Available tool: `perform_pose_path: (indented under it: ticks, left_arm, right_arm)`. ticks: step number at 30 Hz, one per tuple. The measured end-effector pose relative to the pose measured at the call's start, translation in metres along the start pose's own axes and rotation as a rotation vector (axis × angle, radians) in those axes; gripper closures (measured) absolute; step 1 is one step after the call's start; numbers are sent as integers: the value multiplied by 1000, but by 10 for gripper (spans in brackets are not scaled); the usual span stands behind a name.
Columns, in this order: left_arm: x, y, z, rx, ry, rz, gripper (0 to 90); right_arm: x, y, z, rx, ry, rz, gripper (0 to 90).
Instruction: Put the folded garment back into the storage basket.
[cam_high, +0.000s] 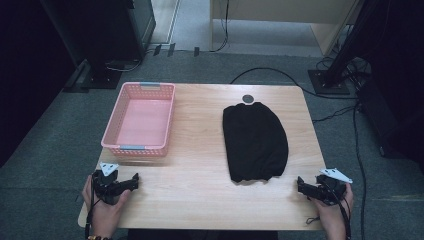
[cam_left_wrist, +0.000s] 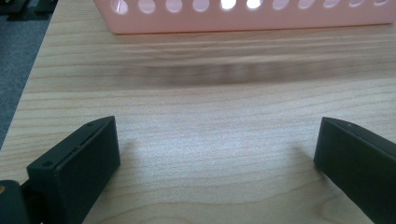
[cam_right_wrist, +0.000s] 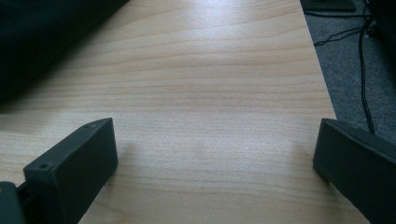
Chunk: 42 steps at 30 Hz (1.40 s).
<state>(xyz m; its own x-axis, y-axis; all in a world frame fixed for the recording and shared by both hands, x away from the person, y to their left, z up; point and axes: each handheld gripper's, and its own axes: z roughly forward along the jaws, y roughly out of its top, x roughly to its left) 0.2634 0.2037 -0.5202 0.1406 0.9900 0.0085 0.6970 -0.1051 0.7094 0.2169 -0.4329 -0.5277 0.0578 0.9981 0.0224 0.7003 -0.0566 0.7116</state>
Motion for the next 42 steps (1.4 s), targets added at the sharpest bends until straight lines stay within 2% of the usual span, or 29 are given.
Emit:
perform_pose_path:
  ticks: [10, 14, 22, 30, 42]
  left_arm:
    - [0, 0, 0, 0, 1, -2, 1]
    - [0, 0, 0, 0, 1, -1, 1]
    - [0, 0, 0, 0, 2, -4, 1]
    - [-1, 0, 0, -2, 3, -5, 1]
    - [-1, 0, 0, -2, 3, -4, 1]
  right_arm:
    - [1, 1, 0, 1, -13, 14, 0]
    - [1, 2, -2, -6, 10, 38, 0]
    - [9, 17, -12, -42, 15, 35, 0]
    - [10, 28, -21, -85, 50, 65, 0]
    - [18, 45, -23, -78, 69, 61, 0]
